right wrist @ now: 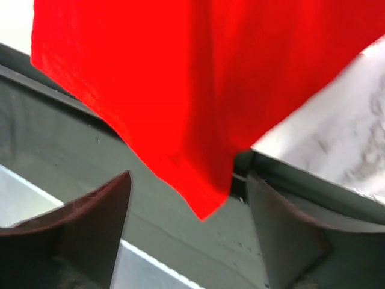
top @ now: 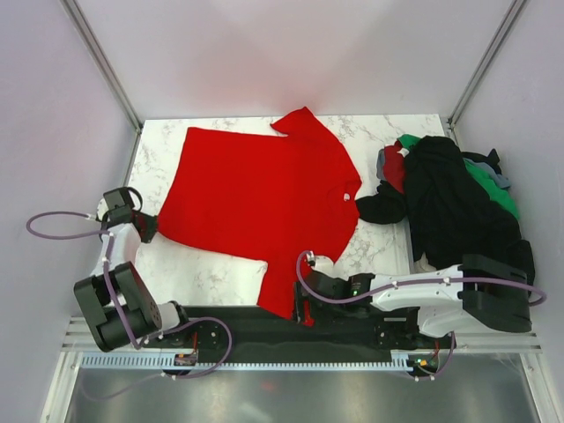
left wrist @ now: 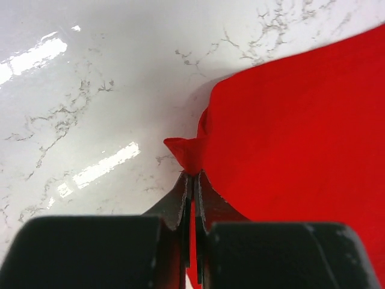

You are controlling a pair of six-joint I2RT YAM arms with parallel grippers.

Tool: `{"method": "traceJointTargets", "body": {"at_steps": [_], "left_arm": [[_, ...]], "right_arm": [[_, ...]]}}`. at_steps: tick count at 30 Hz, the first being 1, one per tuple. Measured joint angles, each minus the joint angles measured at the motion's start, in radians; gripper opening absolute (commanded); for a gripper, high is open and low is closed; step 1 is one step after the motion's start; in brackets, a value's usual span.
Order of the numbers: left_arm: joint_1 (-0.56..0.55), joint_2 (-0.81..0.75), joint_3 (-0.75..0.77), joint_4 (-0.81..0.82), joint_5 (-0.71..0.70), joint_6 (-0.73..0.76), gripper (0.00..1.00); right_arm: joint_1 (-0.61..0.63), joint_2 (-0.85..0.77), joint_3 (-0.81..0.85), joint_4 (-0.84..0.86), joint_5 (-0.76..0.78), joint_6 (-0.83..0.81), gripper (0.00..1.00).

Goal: Fold and stack the t-shirts
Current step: Fold the tshirt

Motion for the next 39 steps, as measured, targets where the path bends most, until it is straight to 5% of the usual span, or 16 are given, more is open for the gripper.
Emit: {"method": "traceJointTargets", "body": {"at_steps": [9, 22, 39], "left_arm": [[0.0, -0.078, -0.003, -0.039, 0.038, 0.021, 0.02], [0.0, -0.246, -0.026, -0.132, 0.06, 0.057, 0.02], [-0.002, 0.081, 0.268, -0.205, 0.156, 0.195, 0.02]], "right_arm": [[0.026, 0.049, 0.035, 0.025, 0.044, 0.029, 0.01], [0.077, -0.098, 0.311, -0.424, 0.154, 0.106, 0.0], [-0.46, 0.173, 0.799, -0.586, 0.173, -0.321, 0.0]]}}
